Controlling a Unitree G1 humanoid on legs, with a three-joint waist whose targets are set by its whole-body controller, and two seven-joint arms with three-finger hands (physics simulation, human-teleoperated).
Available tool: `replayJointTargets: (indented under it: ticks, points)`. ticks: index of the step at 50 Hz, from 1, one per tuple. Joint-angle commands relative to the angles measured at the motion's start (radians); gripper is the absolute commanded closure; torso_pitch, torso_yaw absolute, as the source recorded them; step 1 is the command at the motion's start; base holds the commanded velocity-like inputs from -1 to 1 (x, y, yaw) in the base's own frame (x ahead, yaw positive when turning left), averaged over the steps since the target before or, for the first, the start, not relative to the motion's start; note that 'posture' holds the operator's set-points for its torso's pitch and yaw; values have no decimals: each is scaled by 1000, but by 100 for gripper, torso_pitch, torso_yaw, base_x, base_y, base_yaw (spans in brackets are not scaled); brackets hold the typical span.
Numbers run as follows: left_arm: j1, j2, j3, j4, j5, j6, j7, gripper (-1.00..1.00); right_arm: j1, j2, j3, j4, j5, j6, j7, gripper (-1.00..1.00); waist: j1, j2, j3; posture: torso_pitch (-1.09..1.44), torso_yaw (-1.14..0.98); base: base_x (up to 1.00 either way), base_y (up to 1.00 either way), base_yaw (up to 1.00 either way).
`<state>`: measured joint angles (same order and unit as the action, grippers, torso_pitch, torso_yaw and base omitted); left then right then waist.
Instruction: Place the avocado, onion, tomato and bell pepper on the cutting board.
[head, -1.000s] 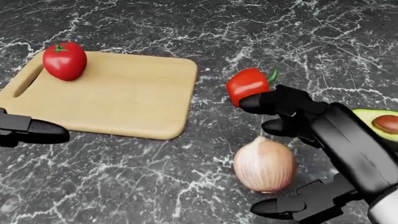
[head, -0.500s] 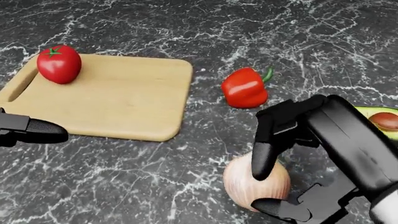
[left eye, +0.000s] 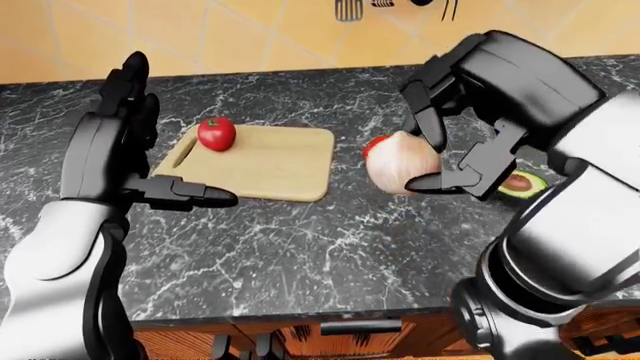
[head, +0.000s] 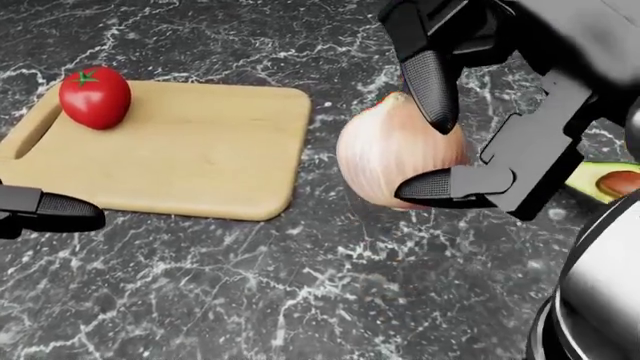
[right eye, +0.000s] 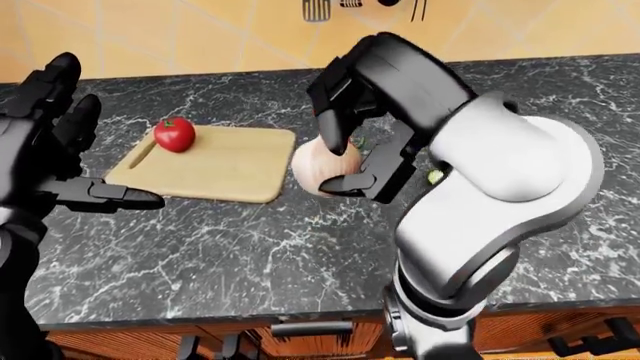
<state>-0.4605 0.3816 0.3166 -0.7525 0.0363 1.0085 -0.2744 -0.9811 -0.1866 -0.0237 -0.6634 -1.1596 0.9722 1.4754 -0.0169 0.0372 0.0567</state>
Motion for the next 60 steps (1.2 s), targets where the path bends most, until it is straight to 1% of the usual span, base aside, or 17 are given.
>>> replayJointTargets:
  ticks: [1, 7, 9, 10, 12, 20, 23, 26, 28, 33, 41, 45, 49, 55, 56, 59, 60]
  points:
    - [-24, 12, 10, -19, 4, -30, 9, -100, -54, -16, -12, 24, 44, -19, -46, 97, -1, 3, -24, 0, 0, 0, 0, 0]
    - [-21, 16, 15, -25, 2, -25, 9, -100, -105, -37, -4, 82, 106, -19, -92, 97, 0, 3, -22, 0, 0, 0, 0, 0]
    - [-23, 19, 15, -24, 2, -23, 8, -100, -128, -49, -1, 90, 112, -9, -85, 97, -1, 3, -22, 0, 0, 0, 0, 0]
    - [-22, 20, 14, -22, 4, -24, 8, -100, -150, -70, -1, 76, 96, 19, -42, 97, -1, 3, -22, 0, 0, 0, 0, 0]
    - [-25, 23, 15, -21, 5, -23, 7, -100, -175, -84, 2, 71, 79, 38, -6, 97, -1, 2, -21, 0, 0, 0, 0, 0]
    - [-29, 32, 24, -23, 2, -15, -1, -100, -220, -75, 10, 65, 27, 70, 68, 98, -3, 4, -16, 0, 0, 0, 0, 0]
    - [-35, 34, 22, -23, 2, -9, 0, -100, -259, -80, 13, 62, -12, 99, 129, 97, -4, 5, -14, 0, 0, 0, 0, 0]
    - [-30, 35, 20, -22, 4, -15, -1, -100, -291, -111, 41, 67, 6, 148, 139, 97, -5, 7, -12, 0, 0, 0, 0, 0]
    - [-34, 33, 19, -19, 5, -15, 1, -100, -305, -76, 37, 96, -3, 121, 129, 97, -5, 9, -10, 0, 0, 0, 0, 0]
    - [-42, 31, 17, -17, 6, -12, 5, -100, -348, -32, 4, 215, 95, 19, -3, 96, -9, 14, -10, 0, 0, 0, 0, 0]
    - [-40, 42, 33, -38, -2, 11, -1, -100, -422, -32, -6, 430, 318, -113, -220, 97, -12, 19, -12, 0, 0, 0, 0, 0]
    - [-34, 49, 45, -56, -7, 26, -5, -100, -476, -73, 12, 426, 341, -75, -176, 97, -11, 17, -11, 0, 0, 0, 0, 0]
    - [-37, 56, 54, -70, -12, 42, -7, -100, -546, -66, 2, 552, 410, -134, -234, 97, -12, 19, -6, 0, 0, 0, 0, 0]
    - [-42, 63, 56, -76, -15, 53, -5, -100, -577, -27, -1, 935, 568, -413, -469, 97, -18, 23, -10, 0, 0, 0, 0, 0]
    - [-44, 69, 61, -82, -17, 62, -8, -100, -590, -9, 3, 1060, 599, -498, -528, 97, -19, 24, -13, 0, 0, 0, 0, 0]
    - [-50, 77, 68, -94, -23, 79, -12, -100, -639, -9, 16, 1298, 628, -661, -616, 96, -22, 28, -19, 0, 0, 0, 0, 0]
    - [-48, 80, 72, -101, -23, 84, -13, -100, -662, 4, 11, 1396, 645, -716, -655, 96, -23, 29, -20, 0, 0, 0, 0, 0]
